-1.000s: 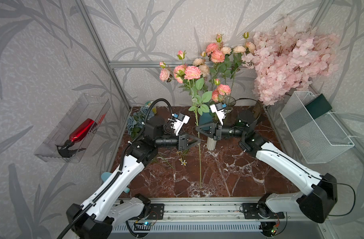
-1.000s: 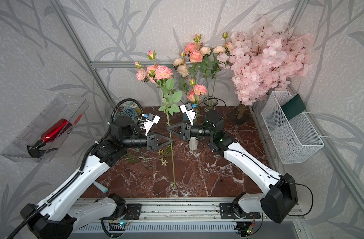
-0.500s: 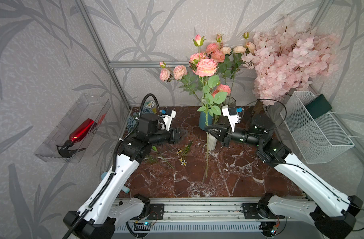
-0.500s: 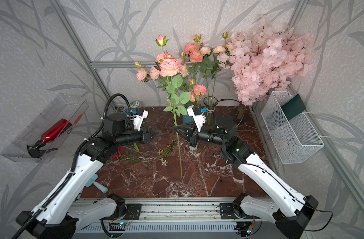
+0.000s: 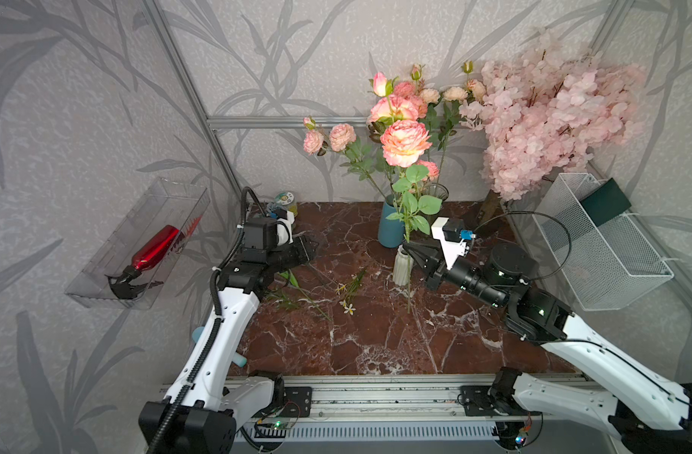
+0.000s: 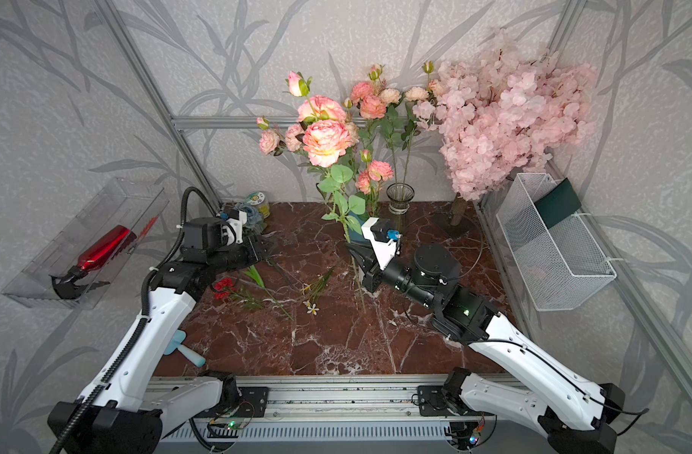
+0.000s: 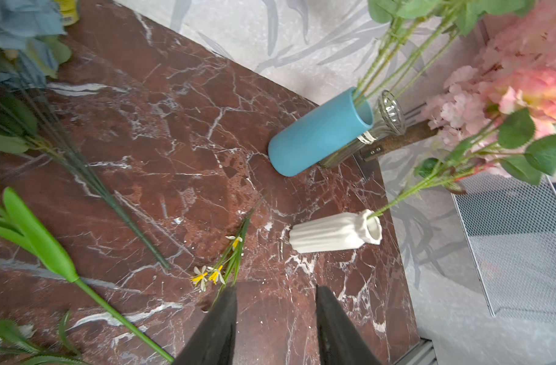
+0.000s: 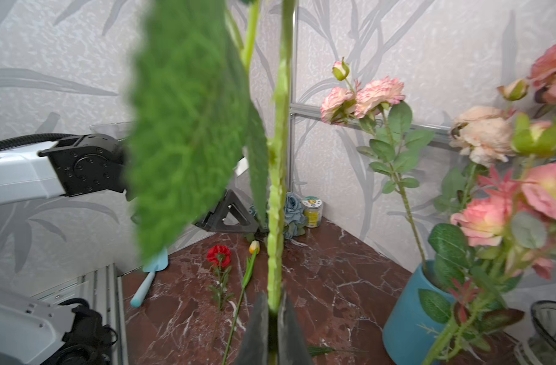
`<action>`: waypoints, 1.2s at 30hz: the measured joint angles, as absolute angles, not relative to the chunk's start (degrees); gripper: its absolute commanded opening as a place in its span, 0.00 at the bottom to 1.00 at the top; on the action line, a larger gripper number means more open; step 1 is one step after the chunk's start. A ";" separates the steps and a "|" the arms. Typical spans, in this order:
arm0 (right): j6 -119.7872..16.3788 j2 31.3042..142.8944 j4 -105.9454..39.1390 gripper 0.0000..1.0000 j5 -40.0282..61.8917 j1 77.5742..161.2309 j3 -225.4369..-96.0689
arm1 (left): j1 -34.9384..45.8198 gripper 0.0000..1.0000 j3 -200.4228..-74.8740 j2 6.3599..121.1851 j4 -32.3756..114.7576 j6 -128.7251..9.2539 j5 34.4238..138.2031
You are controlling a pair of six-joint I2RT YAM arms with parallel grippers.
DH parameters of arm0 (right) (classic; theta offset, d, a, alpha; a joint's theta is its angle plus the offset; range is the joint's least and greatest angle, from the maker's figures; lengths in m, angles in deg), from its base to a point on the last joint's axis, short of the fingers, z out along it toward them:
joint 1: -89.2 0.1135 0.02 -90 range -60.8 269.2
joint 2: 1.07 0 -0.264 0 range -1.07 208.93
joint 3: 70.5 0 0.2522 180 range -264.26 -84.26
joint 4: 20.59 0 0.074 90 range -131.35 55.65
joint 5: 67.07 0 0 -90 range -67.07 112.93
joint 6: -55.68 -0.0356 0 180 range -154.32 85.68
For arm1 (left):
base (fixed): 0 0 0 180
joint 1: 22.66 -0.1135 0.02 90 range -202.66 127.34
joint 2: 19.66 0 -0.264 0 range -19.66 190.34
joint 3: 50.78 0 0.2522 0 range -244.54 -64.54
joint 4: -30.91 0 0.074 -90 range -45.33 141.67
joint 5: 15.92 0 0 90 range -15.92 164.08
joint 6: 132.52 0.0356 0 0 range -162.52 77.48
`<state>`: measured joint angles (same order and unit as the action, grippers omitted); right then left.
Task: Place the pink flowers into the vase
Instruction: Place the flower in the vase.
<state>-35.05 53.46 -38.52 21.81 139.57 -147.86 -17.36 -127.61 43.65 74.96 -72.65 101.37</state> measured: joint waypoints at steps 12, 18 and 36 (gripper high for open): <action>-29.43 48.19 -33.45 0.00 41.63 140.31 -145.63 | -22.08 0.42 -123.28 45.36 69.73 -77.13 105.77; -26.75 45.76 -25.12 0.00 47.14 140.31 -142.04 | -23.02 0.42 -122.65 45.44 67.96 -77.80 107.14; -18.40 56.41 -5.62 0.00 43.97 140.49 -138.17 | -25.07 0.42 -120.51 45.36 65.45 -79.57 109.46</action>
<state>-18.40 56.41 -5.62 43.97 140.49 -138.17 -25.07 -120.51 45.36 65.45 -79.57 109.46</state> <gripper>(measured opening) 0.068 0.423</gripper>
